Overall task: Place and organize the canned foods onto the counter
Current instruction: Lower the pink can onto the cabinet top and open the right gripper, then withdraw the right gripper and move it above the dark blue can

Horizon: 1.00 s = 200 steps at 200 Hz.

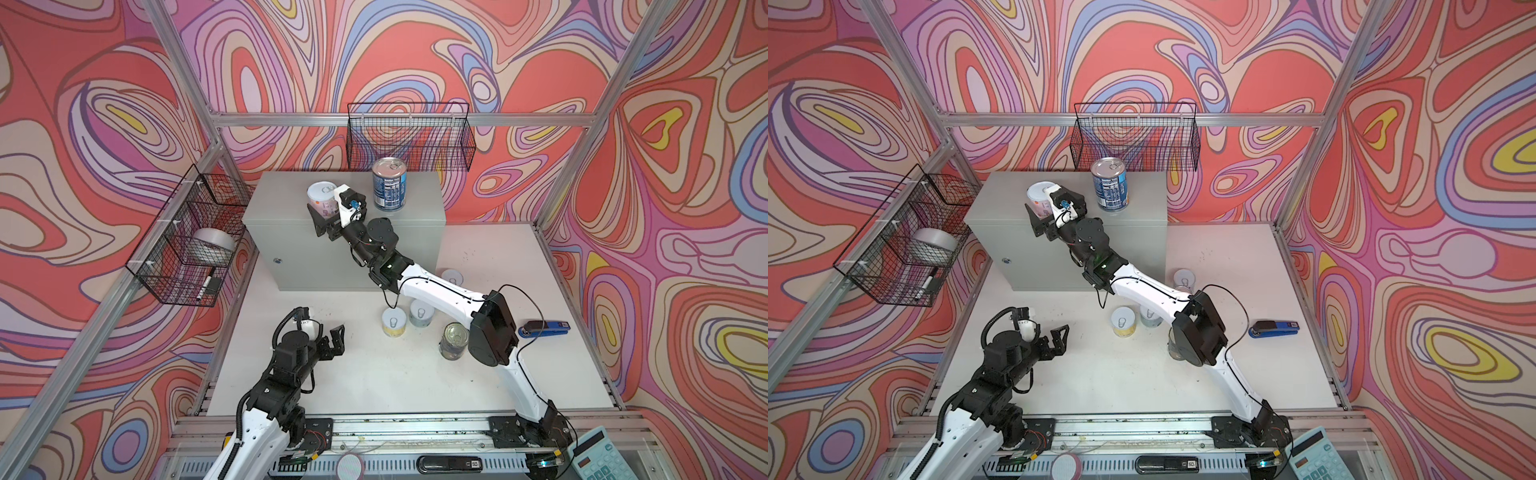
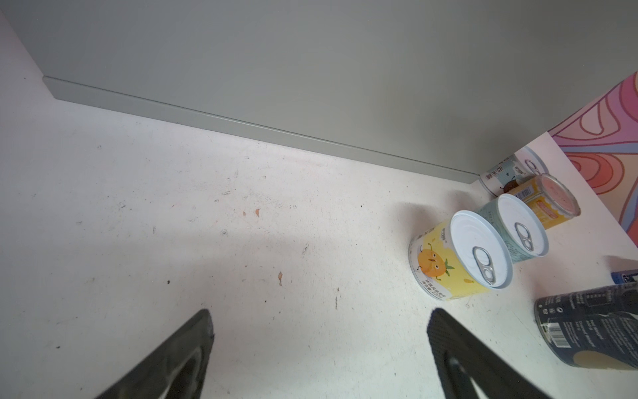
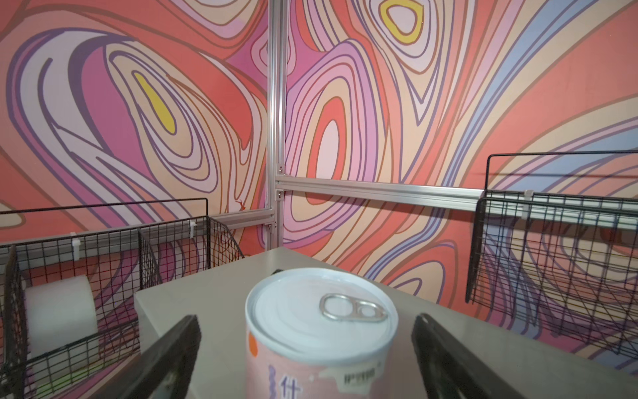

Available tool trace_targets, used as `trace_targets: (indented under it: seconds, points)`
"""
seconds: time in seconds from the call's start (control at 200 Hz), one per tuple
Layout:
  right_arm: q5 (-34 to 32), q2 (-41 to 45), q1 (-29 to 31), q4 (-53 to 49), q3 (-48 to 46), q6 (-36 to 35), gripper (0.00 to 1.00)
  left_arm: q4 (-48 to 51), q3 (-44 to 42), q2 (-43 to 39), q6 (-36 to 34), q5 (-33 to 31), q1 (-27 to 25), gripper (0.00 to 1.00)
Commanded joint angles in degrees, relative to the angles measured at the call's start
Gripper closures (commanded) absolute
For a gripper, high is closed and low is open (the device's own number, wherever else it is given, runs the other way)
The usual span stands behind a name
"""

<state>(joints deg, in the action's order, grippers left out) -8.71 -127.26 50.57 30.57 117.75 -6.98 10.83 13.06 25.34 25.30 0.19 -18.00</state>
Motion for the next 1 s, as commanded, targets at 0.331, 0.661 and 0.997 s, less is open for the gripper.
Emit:
trace_targets:
  seconds: [0.331, 0.661, 0.997]
  points:
    - [0.62, 31.83, 0.23, -0.74, -34.73, 6.42, 0.02, -2.19, -1.11, -1.4, -0.61, 0.85, 0.16, 0.0]
    - [-7.12, 53.43, 0.23, -19.15, -55.04, 8.91, 0.02, -2.97, -1.61, -2.85, -1.74, 3.66, 0.07, 0.0]
    - [-18.25, 69.87, 0.16, -59.28, -58.62, 22.37, 0.01, -6.39, 2.67, 7.07, -4.46, 9.62, -0.82, 0.02]
